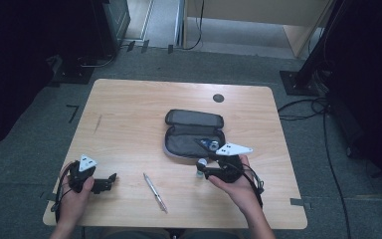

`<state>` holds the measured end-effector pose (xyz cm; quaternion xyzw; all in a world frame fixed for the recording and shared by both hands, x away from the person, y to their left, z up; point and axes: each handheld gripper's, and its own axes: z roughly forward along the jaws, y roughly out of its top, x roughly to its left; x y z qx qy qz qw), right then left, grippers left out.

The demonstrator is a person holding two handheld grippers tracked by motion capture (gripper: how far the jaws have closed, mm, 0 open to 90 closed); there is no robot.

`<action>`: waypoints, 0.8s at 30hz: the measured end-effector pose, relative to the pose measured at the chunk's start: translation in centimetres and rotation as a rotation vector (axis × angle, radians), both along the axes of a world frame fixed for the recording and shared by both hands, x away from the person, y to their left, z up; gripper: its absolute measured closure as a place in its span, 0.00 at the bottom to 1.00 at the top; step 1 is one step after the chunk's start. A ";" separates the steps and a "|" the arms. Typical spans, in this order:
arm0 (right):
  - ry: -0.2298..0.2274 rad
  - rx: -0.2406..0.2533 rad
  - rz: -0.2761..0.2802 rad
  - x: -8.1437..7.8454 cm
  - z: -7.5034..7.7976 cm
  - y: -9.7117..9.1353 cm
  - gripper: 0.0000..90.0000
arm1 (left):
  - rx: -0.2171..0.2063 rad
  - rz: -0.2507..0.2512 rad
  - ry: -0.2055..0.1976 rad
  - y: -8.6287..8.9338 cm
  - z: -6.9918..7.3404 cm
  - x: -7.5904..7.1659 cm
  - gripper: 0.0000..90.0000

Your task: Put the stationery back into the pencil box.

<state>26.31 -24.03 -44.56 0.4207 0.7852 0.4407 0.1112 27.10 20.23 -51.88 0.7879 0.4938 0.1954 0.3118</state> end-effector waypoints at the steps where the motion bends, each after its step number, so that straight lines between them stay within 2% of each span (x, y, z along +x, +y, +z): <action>1: 0.000 -0.002 -0.001 0.0 -0.1 0.0 0.44 | 0.000 0.000 0.000 0.0 0.0 0.0 0.00; 10: 0.015 -0.011 -0.003 -0.2 -1.2 0.6 0.45 | 0.000 0.000 0.000 0.0 0.0 0.0 0.00; 16: 0.016 -0.053 -0.015 -0.3 -1.9 0.9 0.49 | -0.001 0.000 0.000 0.0 0.0 0.0 0.00; 21: 0.009 -0.064 -0.030 -0.4 -2.4 0.9 0.58 | -0.001 0.000 0.001 0.0 0.0 0.0 0.00; 24: -0.013 -0.074 -0.032 -0.6 -2.4 1.0 0.74 | -0.001 0.000 0.000 0.0 0.0 0.0 0.00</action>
